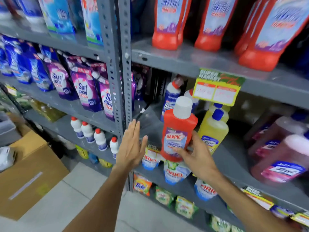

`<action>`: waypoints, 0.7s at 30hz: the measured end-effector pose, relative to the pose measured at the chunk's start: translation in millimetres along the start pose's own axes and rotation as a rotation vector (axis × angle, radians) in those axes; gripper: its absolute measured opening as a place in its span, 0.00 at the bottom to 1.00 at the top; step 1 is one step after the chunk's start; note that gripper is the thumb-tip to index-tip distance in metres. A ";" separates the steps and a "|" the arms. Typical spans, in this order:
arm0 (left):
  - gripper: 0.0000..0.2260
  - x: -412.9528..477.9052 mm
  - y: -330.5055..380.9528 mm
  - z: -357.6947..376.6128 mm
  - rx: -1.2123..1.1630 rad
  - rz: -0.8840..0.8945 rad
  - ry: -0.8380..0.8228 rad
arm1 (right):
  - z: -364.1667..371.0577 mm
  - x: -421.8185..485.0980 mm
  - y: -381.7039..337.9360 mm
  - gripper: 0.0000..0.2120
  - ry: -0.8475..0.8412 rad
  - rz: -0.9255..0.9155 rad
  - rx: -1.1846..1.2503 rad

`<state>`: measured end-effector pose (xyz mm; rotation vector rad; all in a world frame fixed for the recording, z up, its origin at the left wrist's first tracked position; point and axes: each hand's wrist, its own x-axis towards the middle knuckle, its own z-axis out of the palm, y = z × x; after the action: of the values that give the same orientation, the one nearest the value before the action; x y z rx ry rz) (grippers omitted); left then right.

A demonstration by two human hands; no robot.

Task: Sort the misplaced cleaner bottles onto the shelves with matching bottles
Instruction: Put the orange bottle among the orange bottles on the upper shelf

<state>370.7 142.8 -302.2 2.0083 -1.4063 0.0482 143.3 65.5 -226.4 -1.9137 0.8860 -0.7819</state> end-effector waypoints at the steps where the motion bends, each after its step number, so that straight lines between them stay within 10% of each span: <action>1: 0.29 0.3 5.0 -13.9 0.033 0.031 0.025 | -4.6 -4.0 -12.3 0.26 -0.007 -0.024 0.003; 13: 0.28 111.0 120.5 -172.2 0.220 0.279 0.288 | -96.8 33.8 -201.8 0.21 0.074 -0.337 0.100; 21: 0.28 161.6 153.1 -167.4 0.246 0.205 -0.002 | -159.9 111.7 -242.6 0.20 0.269 -0.349 0.026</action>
<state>365.1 72.0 -33.0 2.0487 -1.6708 0.3229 145.5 -5.0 76.8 -1.9964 0.6994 -1.2759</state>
